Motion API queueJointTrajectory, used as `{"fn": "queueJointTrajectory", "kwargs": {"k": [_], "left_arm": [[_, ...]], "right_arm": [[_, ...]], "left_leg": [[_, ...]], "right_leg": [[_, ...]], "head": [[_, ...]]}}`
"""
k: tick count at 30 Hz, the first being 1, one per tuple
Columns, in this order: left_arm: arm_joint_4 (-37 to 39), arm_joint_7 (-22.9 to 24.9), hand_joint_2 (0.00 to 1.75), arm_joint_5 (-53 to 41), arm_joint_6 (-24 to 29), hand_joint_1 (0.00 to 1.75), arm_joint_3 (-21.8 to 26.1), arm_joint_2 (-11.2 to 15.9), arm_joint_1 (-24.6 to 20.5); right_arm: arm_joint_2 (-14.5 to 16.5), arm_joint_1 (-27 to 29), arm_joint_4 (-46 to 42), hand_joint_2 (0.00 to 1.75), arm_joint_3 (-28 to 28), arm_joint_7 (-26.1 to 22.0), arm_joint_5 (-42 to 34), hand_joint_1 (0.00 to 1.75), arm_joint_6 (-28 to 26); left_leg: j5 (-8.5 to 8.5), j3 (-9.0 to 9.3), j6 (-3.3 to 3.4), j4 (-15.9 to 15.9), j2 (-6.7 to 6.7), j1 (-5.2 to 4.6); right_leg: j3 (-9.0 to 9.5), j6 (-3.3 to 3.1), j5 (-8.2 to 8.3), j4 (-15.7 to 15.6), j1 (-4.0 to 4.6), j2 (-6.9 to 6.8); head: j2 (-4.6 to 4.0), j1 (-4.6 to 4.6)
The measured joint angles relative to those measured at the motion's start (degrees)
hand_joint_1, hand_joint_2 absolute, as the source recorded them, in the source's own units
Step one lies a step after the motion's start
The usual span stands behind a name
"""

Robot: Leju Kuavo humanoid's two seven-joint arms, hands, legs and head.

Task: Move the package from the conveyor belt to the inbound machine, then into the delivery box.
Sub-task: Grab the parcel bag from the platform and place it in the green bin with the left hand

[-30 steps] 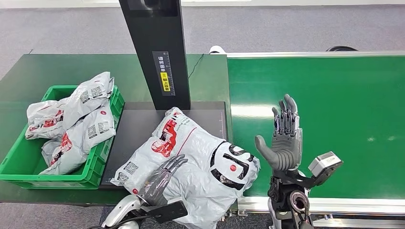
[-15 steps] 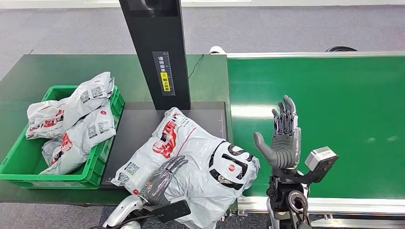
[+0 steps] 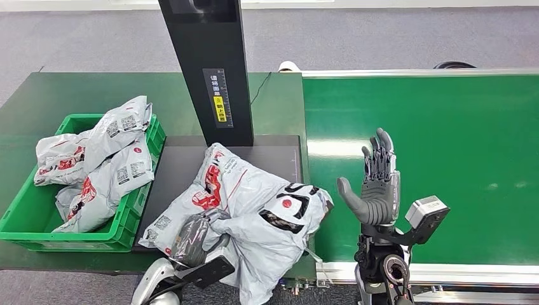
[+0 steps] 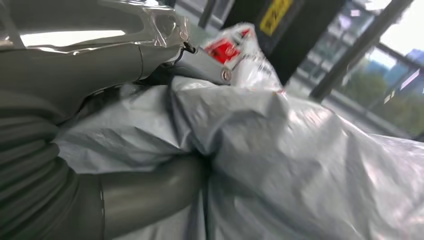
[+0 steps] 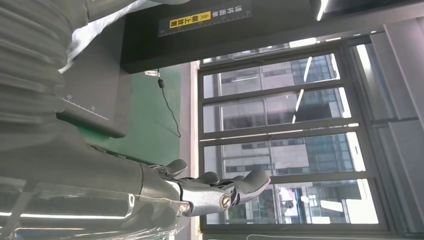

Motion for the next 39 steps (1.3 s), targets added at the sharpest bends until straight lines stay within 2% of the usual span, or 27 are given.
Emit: {"fn": "queueJointTrajectory", "kwargs": {"k": [11,17,20,24,26,28,32,35,39], "left_arm": [[-1.8,-3.4,1.75,2.4,5.1,1.75,3.0,-0.5,0.5],[-5.5,-12.4,1.75,9.7,12.0,1.75,4.4,-1.1,1.1],[-7.4,-15.1,1.75,12.0,13.6,1.75,4.8,-1.3,1.5],[-11.7,-21.7,1.75,22.3,12.6,1.75,4.6,-1.3,2.0],[-14.8,-23.4,1.75,25.9,12.4,1.75,3.9,-0.9,2.1],[-18.3,-24.2,1.75,28.4,14.5,1.75,2.4,0.2,2.0],[-24.7,-24.5,1.75,31.3,23.1,1.75,-0.7,3.2,1.6],[-28.3,-24.5,1.75,29.1,28.6,1.75,-1.7,5.3,0.0],[-31.0,-24.5,1.75,20.3,29.2,1.75,1.6,5.6,-1.5]], "right_arm": [[-0.3,0.0,-0.1,1.75,-0.2,0.0,0.1,0.00,-0.4],[-0.3,0.0,-0.2,1.75,-0.3,0.0,0.2,0.00,-0.4],[-0.3,0.0,-0.2,1.75,-0.3,0.0,0.2,0.00,-0.4],[-0.4,-0.2,0.0,1.75,-0.3,-0.1,-0.3,0.00,-0.6],[-0.5,-0.5,0.2,1.75,-0.3,-0.1,-1.0,0.00,-0.6],[-0.6,-0.8,0.4,1.75,-0.2,-0.1,-1.4,0.00,-0.5],[-0.9,-0.9,0.6,1.75,-0.2,-0.3,-1.8,0.00,-0.8],[-1.0,-1.0,0.6,1.75,-0.2,-0.6,-2.1,0.00,-1.2],[-1.0,-1.5,0.7,1.75,-0.2,-0.7,-2.2,0.00,-1.4]], "left_leg": [[0.00,0.00,0.00,0.0,0.00,0.00],[0.00,-0.03,0.00,0.0,-0.01,0.00],[0.00,-0.04,0.00,0.0,-0.01,0.00],[0.00,-0.04,0.00,0.0,-0.01,0.00],[0.00,-0.05,0.00,0.0,-0.01,0.00],[0.00,-0.04,0.00,0.0,-0.01,0.00],[0.00,-0.04,0.00,0.0,-0.01,0.01],[0.00,-0.07,0.00,0.0,-0.02,0.01],[0.01,-0.04,0.00,0.0,0.01,0.00]], "right_leg": [[-0.01,0.00,0.00,0.0,0.00,0.00],[-0.01,0.00,0.00,0.0,0.00,0.00],[-0.02,0.00,0.00,0.0,0.00,-0.01],[-0.03,0.00,0.00,0.0,0.00,-0.01],[-0.03,0.00,0.00,0.0,0.00,-0.01],[-0.03,0.00,0.00,0.0,0.00,-0.01],[-0.06,0.00,0.00,0.0,0.01,0.00],[-0.05,0.00,0.00,0.0,0.01,-0.01],[-0.04,0.00,0.00,0.0,0.01,0.02]], "head": [[0.00,-0.01],[0.00,-0.01],[0.00,-0.01],[0.00,-0.01],[0.00,0.00],[0.00,0.01],[0.00,0.00],[0.00,0.01],[0.00,0.00]]}}
